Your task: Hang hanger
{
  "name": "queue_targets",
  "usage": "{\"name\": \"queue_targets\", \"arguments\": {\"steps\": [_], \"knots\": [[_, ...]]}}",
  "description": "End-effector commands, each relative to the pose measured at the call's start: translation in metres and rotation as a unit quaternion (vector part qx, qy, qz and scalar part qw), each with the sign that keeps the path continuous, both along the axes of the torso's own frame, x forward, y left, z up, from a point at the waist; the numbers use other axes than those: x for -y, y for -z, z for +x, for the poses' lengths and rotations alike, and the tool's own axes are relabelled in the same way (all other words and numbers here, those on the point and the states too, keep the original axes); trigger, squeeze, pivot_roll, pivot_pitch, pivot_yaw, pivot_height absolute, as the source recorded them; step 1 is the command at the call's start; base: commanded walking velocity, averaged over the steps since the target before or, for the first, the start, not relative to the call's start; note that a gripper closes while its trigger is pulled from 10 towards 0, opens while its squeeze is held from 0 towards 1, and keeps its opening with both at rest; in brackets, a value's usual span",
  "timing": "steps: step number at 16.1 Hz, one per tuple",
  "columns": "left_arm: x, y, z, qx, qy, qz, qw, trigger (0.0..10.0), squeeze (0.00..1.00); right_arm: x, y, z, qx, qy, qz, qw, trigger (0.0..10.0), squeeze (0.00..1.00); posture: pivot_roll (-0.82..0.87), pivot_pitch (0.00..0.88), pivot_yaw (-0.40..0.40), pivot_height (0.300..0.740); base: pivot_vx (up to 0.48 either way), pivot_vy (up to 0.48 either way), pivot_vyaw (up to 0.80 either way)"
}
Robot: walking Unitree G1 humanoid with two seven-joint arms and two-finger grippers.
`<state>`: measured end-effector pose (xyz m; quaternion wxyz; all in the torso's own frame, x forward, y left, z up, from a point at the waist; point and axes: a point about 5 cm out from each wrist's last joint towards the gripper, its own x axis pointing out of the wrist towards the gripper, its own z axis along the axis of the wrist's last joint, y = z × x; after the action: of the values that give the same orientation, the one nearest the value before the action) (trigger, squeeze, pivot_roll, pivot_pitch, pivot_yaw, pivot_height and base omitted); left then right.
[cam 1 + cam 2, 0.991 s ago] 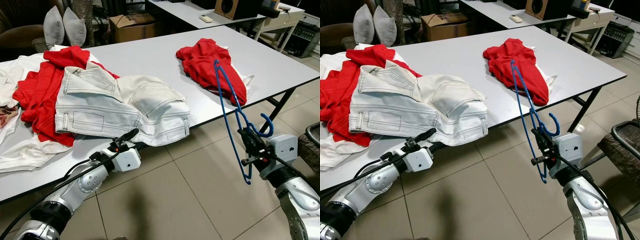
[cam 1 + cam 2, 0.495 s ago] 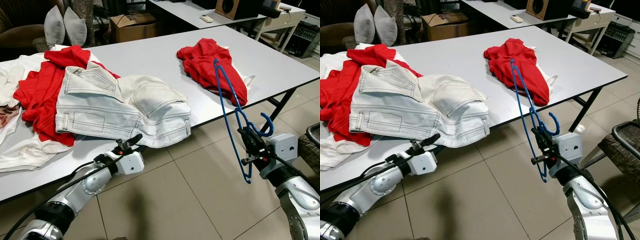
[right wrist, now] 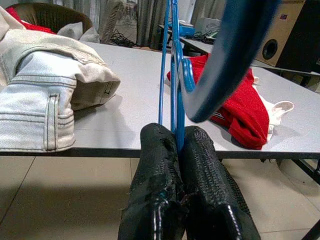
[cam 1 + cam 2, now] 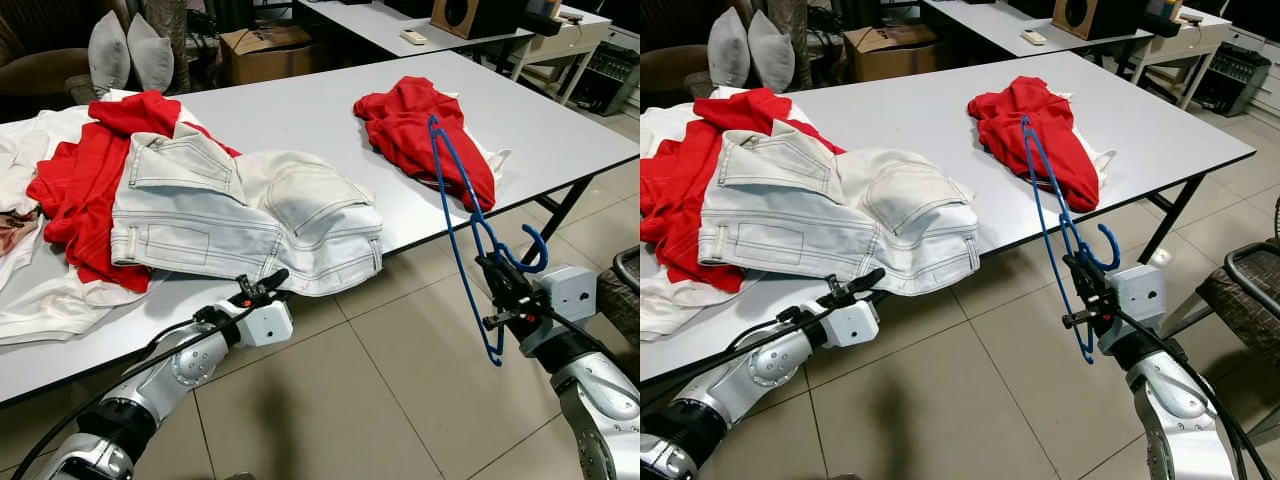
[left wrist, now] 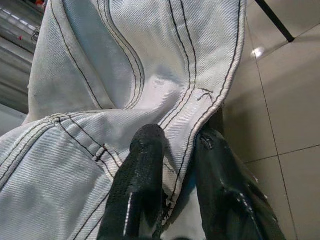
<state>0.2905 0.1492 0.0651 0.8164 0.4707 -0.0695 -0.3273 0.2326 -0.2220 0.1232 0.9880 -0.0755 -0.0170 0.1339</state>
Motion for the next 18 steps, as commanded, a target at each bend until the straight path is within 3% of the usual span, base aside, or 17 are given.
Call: {"name": "queue_targets", "arguments": {"steps": [1,7,8,11,12,15,18], "knots": [[0.002,-0.005,0.005,0.005,0.001,-0.003,1.000,0.0,0.00,0.003,0.000,0.000,0.003,0.005,-0.001,1.000,10.0,0.00,-0.14,0.021,-0.005,0.740,0.000,0.000,0.00],[-0.003,-0.013,0.008,0.000,-0.019,-0.042,0.999,0.0,0.00,-0.001,-0.002,0.000,0.007,-0.021,0.000,1.000,10.0,0.00,-0.13,0.022,-0.006,0.740,0.000,0.000,0.00],[-0.008,-0.035,0.021,0.019,-0.047,-0.098,0.994,0.0,0.00,-0.010,-0.013,-0.006,0.016,-0.090,0.006,0.996,10.0,0.00,-0.13,0.019,-0.005,0.740,0.000,0.000,0.00],[-0.011,-0.077,0.044,0.062,-0.054,-0.131,0.988,0.0,0.00,-0.024,-0.022,-0.018,-0.004,-0.184,0.029,0.983,10.0,0.00,-0.13,0.014,-0.001,0.740,0.000,0.000,0.00],[-0.012,-0.107,0.056,0.090,-0.051,-0.143,0.984,0.0,0.00,-0.034,-0.022,-0.025,-0.025,-0.232,0.044,0.971,10.0,0.00,-0.13,0.012,0.002,0.740,0.000,0.000,0.00],[-0.016,-0.147,0.071,0.122,-0.046,-0.148,0.980,0.0,0.00,-0.041,-0.014,-0.037,-0.069,-0.280,0.060,0.956,10.0,0.00,-0.13,0.008,0.009,0.740,0.000,0.000,0.00],[-0.022,-0.179,0.080,0.148,-0.045,-0.147,0.977,0.0,0.00,-0.028,-0.004,-0.046,-0.092,-0.275,0.066,0.955,10.0,0.00,-0.13,0.002,0.021,0.740,0.000,0.000,0.00]]}}
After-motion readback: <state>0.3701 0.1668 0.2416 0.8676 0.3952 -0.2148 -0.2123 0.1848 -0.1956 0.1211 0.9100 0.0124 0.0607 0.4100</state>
